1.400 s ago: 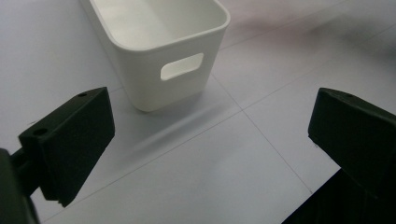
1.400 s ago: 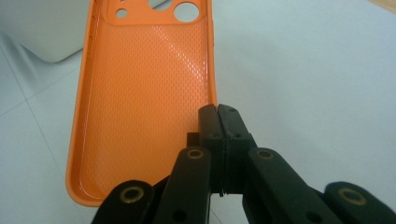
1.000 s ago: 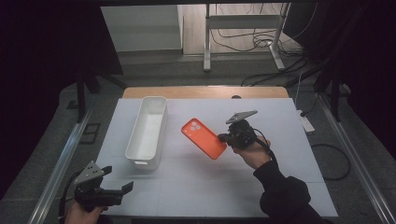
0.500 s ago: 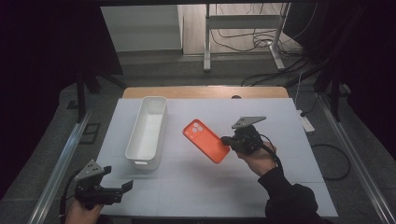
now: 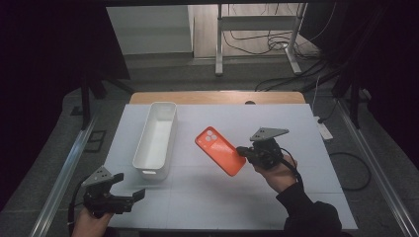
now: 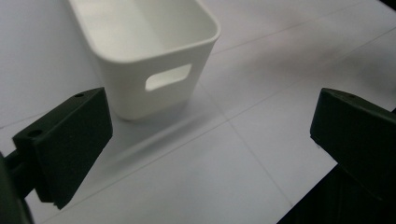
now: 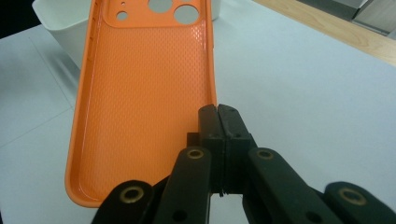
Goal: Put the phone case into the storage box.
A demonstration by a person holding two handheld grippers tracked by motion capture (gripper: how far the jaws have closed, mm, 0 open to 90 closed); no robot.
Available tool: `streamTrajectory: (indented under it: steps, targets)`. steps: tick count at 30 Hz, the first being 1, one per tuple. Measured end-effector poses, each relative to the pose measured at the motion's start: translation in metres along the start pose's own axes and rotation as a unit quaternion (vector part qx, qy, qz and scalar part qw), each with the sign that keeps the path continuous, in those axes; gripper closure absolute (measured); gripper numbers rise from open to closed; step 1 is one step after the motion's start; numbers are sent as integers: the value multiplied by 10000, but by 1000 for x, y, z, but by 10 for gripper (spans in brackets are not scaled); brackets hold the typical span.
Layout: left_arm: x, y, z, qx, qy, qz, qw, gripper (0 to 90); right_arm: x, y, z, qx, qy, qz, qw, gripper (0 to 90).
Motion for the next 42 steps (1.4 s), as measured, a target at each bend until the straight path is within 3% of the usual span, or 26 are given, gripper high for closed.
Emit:
streamTrajectory:
  steps: [10, 15, 22, 28, 35, 42]
  targets:
    - [11, 9, 21, 101, 111, -282, 9995, 0, -4, -7, -1, 121, 21, -27, 9999, 886]
    - [19, 19, 30, 15, 102, -475, 9988, 0, -6, -10, -1, 151, 0, -45, 9999, 886]
    - [29, 33, 44, -34, 36, -760, 9971, 1, -6, -14, -2, 182, -20, -63, 9998, 886]
    - [35, 49, 56, -106, 100, -945, 9954, 0, -6, -16, -3, 204, -42, -97, 9997, 886]
    - [41, 61, 68, -34, 141, -1174, 9930, 1, -7, -17, -4, 223, -70, -111, 9997, 886]
    - [45, 72, 77, 21, 42, -1359, 9907, 1, -8, -19, -4, 268, -103, -142, 9995, 886]
Point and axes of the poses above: each handheld gripper's, and its own axes: y roughly forward along the jaws, z roughly out of its top, x roughly to its right, the point moved 6 cm from there along y, roughly forward along the jaws, and after that the axes turned 10 degrees about -z, right-handed, at the moved point
